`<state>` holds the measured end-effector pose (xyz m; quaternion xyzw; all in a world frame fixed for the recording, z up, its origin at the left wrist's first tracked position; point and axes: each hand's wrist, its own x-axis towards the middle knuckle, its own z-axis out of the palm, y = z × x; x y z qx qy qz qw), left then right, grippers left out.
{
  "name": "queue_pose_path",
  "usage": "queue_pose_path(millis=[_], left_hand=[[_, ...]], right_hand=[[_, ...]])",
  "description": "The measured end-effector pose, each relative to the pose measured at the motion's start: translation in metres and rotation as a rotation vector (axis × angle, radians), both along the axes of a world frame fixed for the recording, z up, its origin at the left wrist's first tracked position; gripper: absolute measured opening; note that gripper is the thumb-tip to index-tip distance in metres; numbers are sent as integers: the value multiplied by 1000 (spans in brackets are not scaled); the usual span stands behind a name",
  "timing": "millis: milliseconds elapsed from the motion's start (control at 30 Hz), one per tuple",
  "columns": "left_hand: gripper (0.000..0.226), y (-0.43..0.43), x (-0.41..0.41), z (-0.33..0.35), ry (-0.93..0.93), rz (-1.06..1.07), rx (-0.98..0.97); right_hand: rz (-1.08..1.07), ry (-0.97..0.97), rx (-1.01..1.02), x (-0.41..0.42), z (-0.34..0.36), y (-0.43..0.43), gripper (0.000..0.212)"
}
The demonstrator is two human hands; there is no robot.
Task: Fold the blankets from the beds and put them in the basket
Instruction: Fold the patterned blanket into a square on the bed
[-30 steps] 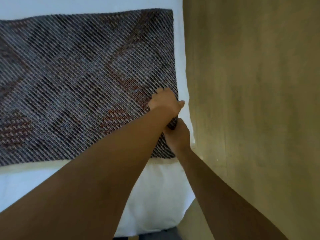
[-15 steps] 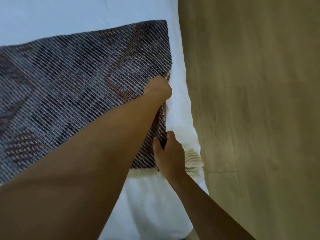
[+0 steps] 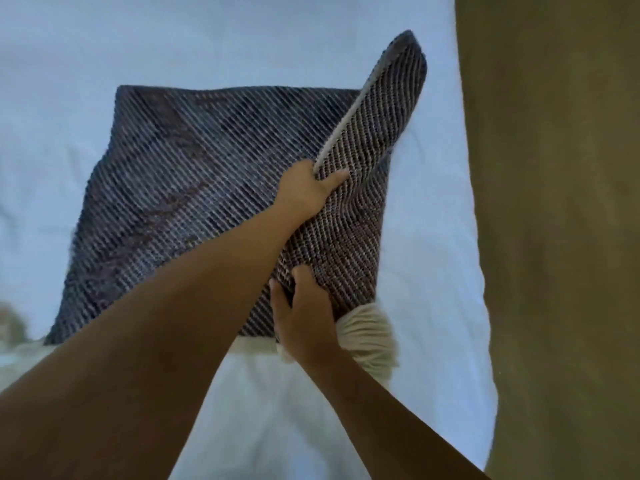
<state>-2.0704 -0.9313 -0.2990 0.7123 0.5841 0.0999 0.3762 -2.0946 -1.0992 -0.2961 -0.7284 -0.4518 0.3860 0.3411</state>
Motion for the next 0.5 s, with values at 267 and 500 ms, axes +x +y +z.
queue_pose_path(millis=[267,500], left_hand=[[29,75,-216,-6,36,116,138],[29,100,-363,-47,-7,265,61]], right_hand=[[92,34,-53,-185,-7,79,18],[224,33,-189,-314,-35,107,16]])
